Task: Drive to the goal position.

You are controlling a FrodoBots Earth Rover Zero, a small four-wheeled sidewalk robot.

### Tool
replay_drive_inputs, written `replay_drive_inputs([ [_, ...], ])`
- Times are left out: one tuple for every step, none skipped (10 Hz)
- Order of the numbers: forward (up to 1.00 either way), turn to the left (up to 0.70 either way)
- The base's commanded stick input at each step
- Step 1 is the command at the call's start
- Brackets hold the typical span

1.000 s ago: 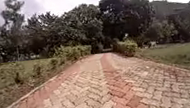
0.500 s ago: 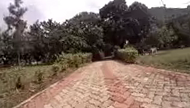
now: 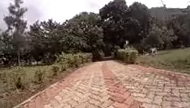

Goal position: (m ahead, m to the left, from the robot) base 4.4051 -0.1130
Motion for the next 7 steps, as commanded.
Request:
replay_drive_inputs([
  [0.70, 0.00],
  [0.70, 0.00],
  [0.70, 0.00],
  [0.70, 0.00],
  [0.70, -0.09],
  [0.70, -0.26],
  [0.70, -0.32],
])
